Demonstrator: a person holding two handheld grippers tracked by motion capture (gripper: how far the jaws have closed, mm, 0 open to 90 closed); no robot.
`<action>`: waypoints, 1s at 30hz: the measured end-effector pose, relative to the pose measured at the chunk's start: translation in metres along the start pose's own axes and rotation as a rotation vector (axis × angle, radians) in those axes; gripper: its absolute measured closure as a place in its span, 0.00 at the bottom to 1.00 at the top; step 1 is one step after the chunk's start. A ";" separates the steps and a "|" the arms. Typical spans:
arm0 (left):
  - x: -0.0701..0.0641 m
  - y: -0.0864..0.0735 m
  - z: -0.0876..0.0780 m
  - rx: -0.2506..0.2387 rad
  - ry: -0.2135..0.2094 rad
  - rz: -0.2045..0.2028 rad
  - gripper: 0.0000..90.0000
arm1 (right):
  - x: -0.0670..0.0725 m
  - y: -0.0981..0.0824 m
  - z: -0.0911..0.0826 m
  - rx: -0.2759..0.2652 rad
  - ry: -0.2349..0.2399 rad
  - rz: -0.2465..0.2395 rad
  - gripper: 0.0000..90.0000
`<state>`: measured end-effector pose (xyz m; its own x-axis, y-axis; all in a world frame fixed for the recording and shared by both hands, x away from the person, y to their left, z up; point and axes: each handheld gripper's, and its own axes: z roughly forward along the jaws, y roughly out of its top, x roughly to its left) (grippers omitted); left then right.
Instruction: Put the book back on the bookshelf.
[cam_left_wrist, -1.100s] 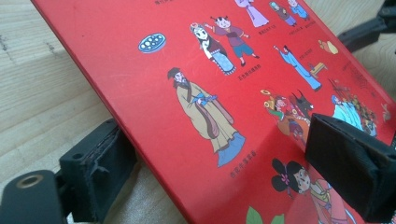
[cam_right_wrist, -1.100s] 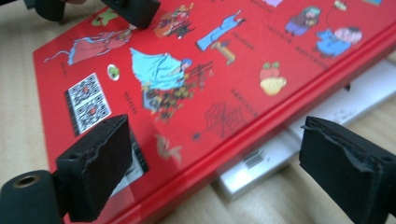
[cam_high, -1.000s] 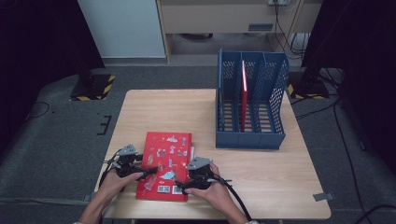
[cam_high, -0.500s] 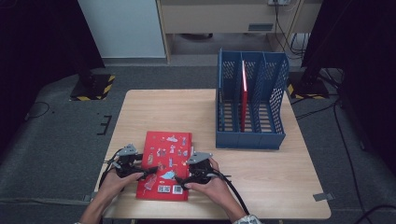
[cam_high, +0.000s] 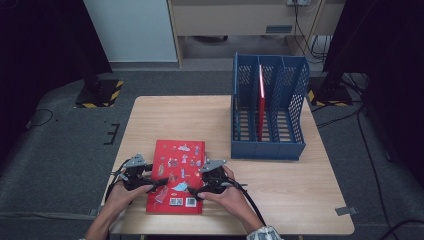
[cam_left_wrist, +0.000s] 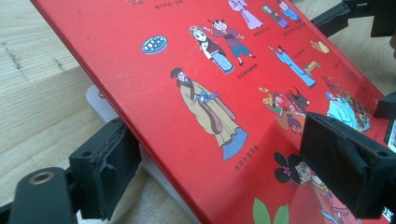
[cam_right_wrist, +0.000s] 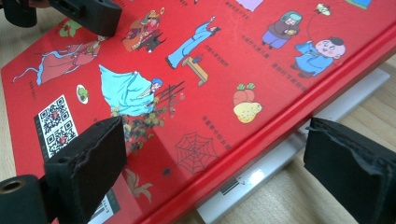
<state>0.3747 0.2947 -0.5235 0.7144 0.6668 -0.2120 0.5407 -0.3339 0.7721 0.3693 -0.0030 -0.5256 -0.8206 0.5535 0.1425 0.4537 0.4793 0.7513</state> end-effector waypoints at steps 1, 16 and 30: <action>0.000 0.000 0.000 0.002 -0.001 -0.002 0.13 | -0.001 0.001 0.000 0.005 0.002 -0.004 0.08; -0.004 0.003 -0.002 -0.017 0.001 0.022 0.15 | -0.005 0.007 0.003 0.002 0.004 0.031 0.06; -0.012 0.009 -0.013 -0.063 0.030 0.048 0.26 | -0.004 0.018 -0.011 -0.054 -0.049 0.015 0.17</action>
<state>0.3653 0.2919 -0.5059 0.7250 0.6707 -0.1567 0.4766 -0.3243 0.8171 0.3772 -0.0041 -0.5054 -0.7952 0.5936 0.1238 0.4455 0.4335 0.7833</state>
